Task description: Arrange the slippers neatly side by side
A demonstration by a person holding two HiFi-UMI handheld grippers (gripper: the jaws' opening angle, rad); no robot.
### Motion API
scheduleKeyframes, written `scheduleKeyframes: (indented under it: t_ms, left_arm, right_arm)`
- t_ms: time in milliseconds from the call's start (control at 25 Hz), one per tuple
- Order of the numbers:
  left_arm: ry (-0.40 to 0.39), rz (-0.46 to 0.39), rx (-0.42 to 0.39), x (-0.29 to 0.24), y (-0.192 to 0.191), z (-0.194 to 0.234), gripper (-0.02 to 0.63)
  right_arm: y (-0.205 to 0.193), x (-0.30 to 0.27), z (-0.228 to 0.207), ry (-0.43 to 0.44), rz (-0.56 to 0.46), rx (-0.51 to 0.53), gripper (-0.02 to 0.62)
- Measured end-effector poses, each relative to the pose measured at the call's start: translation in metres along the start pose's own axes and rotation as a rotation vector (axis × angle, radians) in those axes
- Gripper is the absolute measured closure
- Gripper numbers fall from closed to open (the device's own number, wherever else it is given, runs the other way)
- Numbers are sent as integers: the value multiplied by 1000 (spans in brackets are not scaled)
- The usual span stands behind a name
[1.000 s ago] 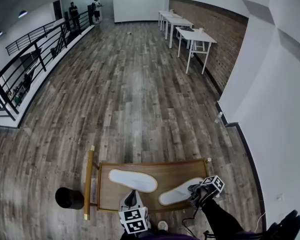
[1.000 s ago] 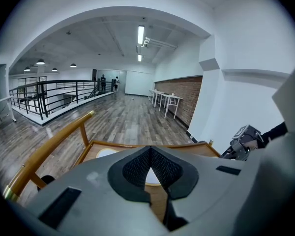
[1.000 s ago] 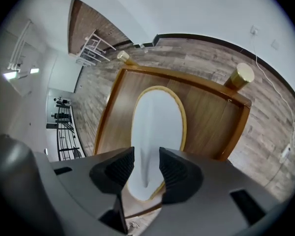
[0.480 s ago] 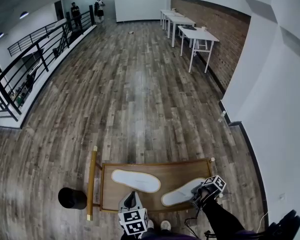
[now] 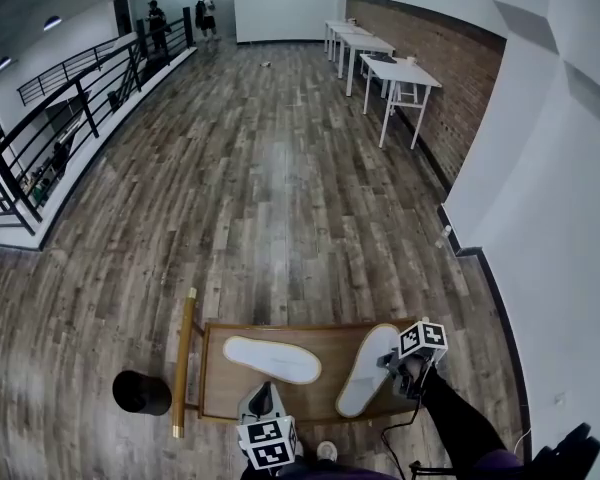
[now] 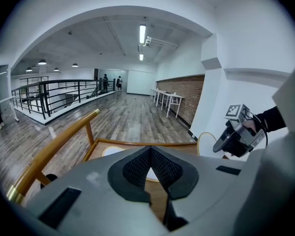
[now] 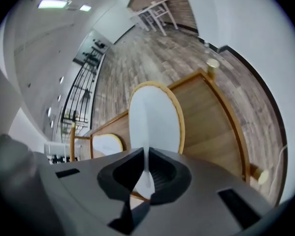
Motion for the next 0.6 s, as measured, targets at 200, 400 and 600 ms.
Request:
scheduleKeyframes:
  t_ms: [200, 400, 600]
  left_arm:
    - [13, 0, 9, 5, 4, 8, 606]
    - [23, -2, 14, 3, 1, 13, 606]
    - [32, -2, 18, 4, 7, 16, 606]
  right_arm:
    - [27, 2, 46, -92, 110, 293, 575]
    - [39, -21, 56, -112, 204, 333, 575]
    - [39, -45, 53, -144, 291, 347, 575]
Point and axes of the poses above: the fingertips, and each gripper's own axes: x backward along the fingers, z to its left, y out of its top, the point moved 8 cm from there along x, backward along the fingers, and after that the axes turned 10 degrees about z, right-handed, at the moved point
